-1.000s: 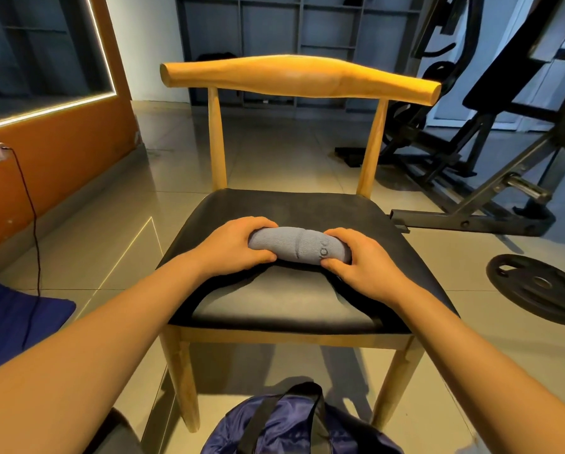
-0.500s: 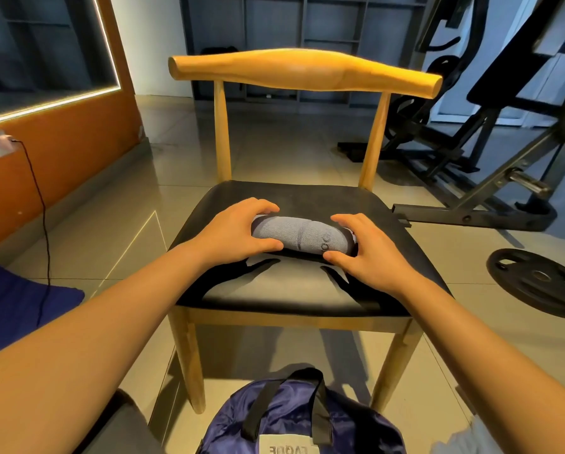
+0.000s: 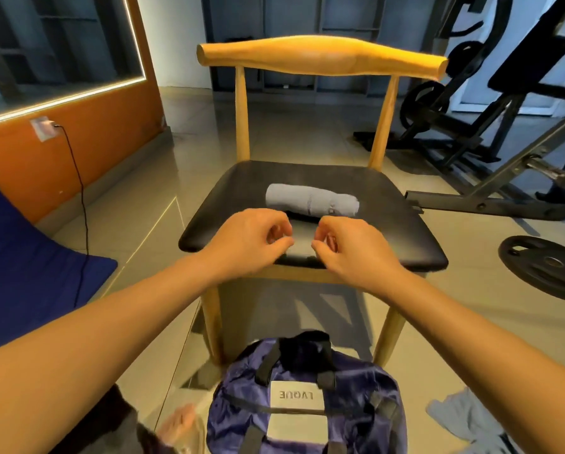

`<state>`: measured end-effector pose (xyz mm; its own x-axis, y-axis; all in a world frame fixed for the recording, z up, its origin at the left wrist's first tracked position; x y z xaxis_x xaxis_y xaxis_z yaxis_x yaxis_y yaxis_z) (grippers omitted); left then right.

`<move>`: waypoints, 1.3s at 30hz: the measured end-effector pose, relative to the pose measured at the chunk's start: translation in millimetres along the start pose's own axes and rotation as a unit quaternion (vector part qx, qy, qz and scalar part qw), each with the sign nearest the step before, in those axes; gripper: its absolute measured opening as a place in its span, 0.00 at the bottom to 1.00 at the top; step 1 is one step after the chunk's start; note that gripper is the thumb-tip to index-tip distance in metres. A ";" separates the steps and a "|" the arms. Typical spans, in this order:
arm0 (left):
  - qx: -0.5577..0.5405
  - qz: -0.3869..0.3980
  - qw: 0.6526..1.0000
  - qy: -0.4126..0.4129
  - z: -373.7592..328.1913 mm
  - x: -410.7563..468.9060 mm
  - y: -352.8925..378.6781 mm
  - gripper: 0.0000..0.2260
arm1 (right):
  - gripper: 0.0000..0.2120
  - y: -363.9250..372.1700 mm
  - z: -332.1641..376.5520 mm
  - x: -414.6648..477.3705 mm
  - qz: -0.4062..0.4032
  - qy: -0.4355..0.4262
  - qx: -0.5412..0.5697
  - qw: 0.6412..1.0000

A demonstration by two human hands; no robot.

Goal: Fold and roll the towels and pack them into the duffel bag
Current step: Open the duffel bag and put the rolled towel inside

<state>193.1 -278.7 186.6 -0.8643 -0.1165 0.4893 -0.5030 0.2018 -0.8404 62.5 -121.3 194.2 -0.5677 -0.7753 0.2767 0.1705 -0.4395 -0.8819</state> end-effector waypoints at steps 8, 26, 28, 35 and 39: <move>0.071 0.411 0.904 -0.090 -13.2 -124.6 79.0 0.10 | 0.12 124.8 -20.4 -67.8 0.371 0.121 -0.026 0.920; -0.245 0.160 0.782 -0.550 107.1 -288.9 232.8 0.07 | 0.25 317.8 -56.0 -141.0 0.381 0.174 -0.024 0.908; -0.288 0.141 0.761 -0.563 109.0 -287.0 232.0 0.07 | 0.23 306.5 -67.9 -133.0 0.325 0.120 -0.147 0.927; -0.367 0.087 0.700 -0.606 107.1 -271.7 218.9 0.09 | 0.31 241.4 -145.3 -123.5 0.225 0.197 -0.346 0.889; -0.323 0.062 0.717 -0.615 105.2 -267.3 224.6 0.09 | 0.31 227.9 -187.9 -143.2 0.242 0.303 -0.296 0.873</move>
<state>311.1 -304.6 -157.5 -0.4494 -0.7473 -0.4895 -0.6598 0.6470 -0.3822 31.3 -25.3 -118.2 -0.8966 -0.3449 -0.2778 0.1644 0.3233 -0.9319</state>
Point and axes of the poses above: each hand's wrist, its own x-axis towards the middle knuckle, its own y-axis out of the palm, z = x × y, the point moved 2 cm from there along x, towards the middle knuckle, and after that the axes turned 11 degrees about y, right-handed, at the moved point
